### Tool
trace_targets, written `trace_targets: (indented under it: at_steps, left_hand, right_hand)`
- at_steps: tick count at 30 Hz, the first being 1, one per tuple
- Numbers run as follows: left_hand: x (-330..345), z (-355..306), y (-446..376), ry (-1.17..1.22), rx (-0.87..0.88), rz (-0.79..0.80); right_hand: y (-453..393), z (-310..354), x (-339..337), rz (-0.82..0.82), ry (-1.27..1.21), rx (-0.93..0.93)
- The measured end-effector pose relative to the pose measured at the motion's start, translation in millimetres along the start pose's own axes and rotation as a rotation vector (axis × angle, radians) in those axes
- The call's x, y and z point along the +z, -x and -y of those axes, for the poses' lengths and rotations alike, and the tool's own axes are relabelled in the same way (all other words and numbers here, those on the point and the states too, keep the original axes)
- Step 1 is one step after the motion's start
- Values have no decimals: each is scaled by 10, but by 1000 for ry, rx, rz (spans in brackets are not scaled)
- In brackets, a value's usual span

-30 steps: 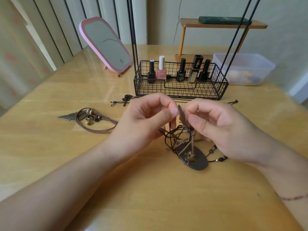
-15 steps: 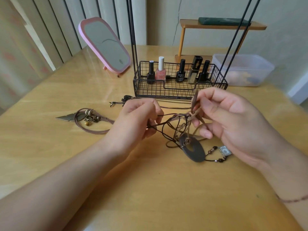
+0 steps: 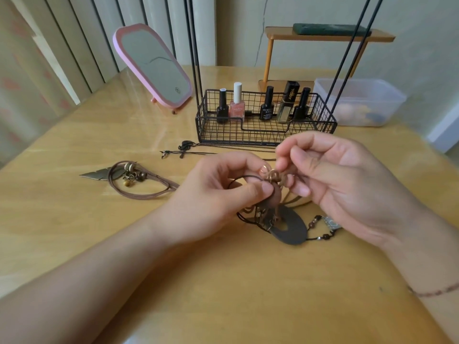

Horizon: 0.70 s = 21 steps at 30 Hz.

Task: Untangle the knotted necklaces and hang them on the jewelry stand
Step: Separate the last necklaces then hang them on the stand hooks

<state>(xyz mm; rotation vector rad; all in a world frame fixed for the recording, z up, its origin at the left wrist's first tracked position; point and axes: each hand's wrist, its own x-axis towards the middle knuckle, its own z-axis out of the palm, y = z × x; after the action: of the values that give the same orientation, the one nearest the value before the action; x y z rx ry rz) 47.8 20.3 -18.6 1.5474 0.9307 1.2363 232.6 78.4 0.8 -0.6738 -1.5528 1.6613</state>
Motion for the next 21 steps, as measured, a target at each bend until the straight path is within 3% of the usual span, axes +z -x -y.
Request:
trace_targets:
  at_steps: [2, 7, 16, 21]
  left_hand:
    - [-9, -33, 2, 28, 0, -11]
    - [-48, -10, -3, -45, 20, -36]
    - [-73, 58, 20, -18, -42, 115]
    - [-98, 37, 18, -34, -46, 61]
  right_hand:
    - [4, 11, -38, -2, 82, -40]
    - [37, -3, -51, 2, 558, -240]
    - [41, -17, -76, 52, 789, -299]
    - [33, -37, -42, 35, 870, -377]
